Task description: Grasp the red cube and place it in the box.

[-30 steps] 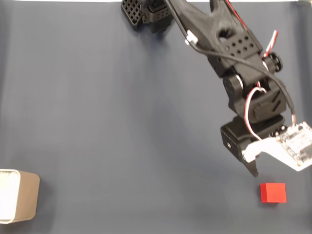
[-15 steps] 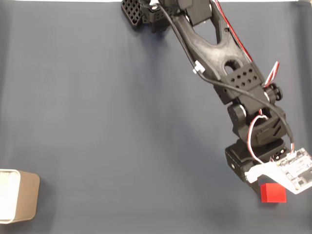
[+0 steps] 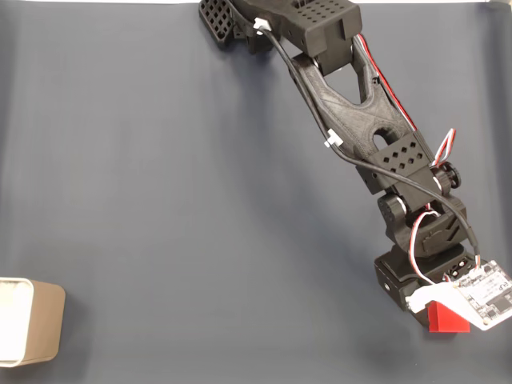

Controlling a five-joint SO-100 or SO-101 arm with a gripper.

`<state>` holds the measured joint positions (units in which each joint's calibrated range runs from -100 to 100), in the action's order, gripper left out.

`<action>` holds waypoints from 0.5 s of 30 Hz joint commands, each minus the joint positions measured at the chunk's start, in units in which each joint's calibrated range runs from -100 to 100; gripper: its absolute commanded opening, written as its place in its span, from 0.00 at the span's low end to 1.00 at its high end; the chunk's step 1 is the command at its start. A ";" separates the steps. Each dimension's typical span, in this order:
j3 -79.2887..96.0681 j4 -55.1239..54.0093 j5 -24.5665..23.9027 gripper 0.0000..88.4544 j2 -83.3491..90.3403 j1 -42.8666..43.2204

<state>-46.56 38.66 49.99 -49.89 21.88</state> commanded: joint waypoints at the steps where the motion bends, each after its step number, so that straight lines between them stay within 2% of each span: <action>1: -4.26 -2.19 0.39 0.48 -0.37 0.42; 15: -9.46 -3.17 0.29 0.49 -5.31 0.56</action>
<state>-52.53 36.52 49.99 -55.88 21.88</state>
